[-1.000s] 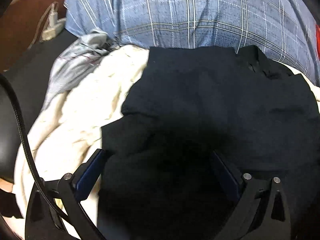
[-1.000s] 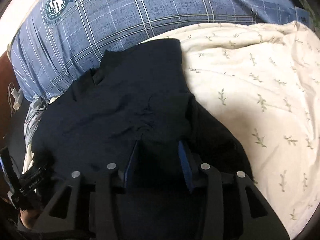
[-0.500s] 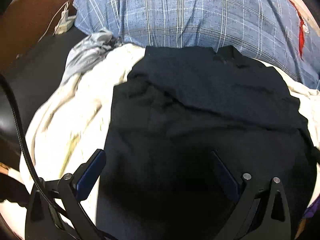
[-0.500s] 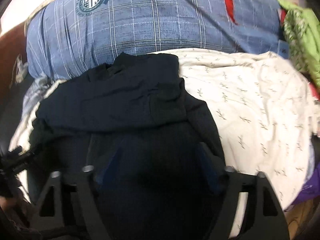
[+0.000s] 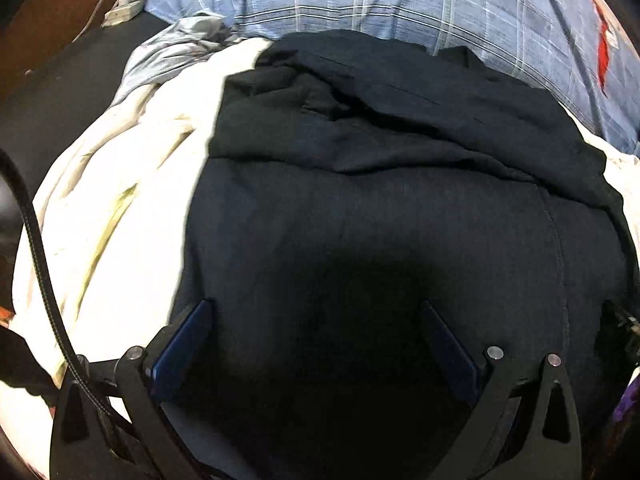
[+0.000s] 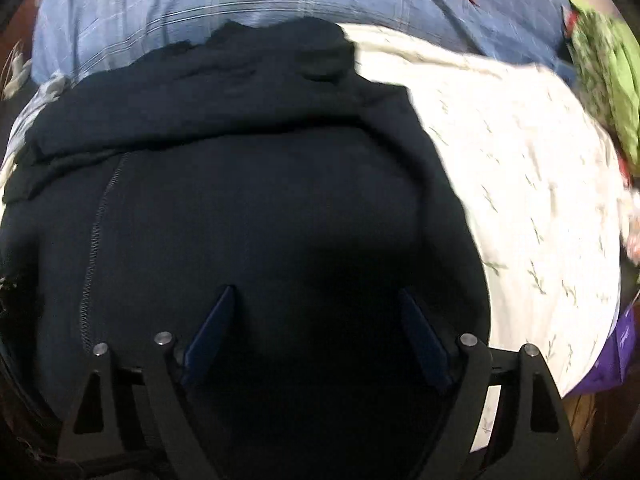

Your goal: Fold large clothes

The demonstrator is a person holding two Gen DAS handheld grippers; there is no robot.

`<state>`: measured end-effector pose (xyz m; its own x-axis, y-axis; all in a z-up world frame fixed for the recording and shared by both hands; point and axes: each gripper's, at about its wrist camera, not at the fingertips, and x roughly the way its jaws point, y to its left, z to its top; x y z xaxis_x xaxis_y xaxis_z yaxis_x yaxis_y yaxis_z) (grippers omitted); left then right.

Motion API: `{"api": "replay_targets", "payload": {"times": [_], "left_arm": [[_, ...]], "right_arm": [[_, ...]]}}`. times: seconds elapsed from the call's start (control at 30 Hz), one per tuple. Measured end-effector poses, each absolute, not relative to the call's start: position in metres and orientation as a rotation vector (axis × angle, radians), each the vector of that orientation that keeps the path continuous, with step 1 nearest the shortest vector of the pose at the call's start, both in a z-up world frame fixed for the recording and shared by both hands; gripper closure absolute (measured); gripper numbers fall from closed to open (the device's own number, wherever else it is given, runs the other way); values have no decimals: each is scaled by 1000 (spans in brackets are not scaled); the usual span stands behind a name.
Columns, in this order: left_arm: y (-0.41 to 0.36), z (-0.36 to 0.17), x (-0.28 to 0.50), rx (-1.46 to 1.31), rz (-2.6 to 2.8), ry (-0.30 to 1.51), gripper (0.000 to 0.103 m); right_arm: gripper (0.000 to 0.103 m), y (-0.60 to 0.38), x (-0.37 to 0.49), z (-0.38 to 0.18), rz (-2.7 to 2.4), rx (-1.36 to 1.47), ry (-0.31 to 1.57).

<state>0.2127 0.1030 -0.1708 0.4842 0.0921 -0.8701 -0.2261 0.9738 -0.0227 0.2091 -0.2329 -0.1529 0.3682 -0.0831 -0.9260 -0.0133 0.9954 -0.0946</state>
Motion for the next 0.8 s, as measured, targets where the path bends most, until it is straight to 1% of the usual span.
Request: {"api": "replay_targets", "payload": {"times": [0.03,0.1,0.13,0.23,0.3,0.4,0.43,0.47,0.5,0.53,0.57,0.6,0.63,0.8], "left_arm": [[106,-162,210,-154,206,1019,3],[110,-146,212,-201,179,940,0],[110,-142,217,-205,175,934,0],[106,-145,238,-172,171,982,1],[105,-149,246,-169,176,1008,1],[107,-154,247,-184,180,1019,1],[109,-157,249,-184,185,1026,1],[110,-159,250,-184,188,1031,1],[110,-162,251,-184,191,1035,1],[111,-166,252,-183,196,1038,1],[112,-172,245,-184,201,1041,1],[112,-174,245,-185,201,1043,1],[113,-175,245,-183,198,1041,1],[111,-178,240,-149,193,1036,1]], "right_arm": [[23,-240,211,-146,-53,-55,1183],[23,-248,217,-130,-18,-2,1123],[23,-249,226,-125,-22,-8,1099],[24,-246,257,-124,-47,-26,1081],[24,-244,280,-133,-133,-124,1084],[24,-249,301,-146,-200,-193,1105],[30,-253,307,-150,-190,-195,1110],[40,-259,310,-152,-153,-163,1109],[68,-264,312,-153,-110,-103,1117],[83,-271,314,-151,-83,-32,1133],[91,-277,316,-149,-70,18,1148],[96,-282,314,-147,-60,66,1151],[98,-290,313,-144,-48,126,1151],[98,-311,301,-149,-69,231,1148]]}}
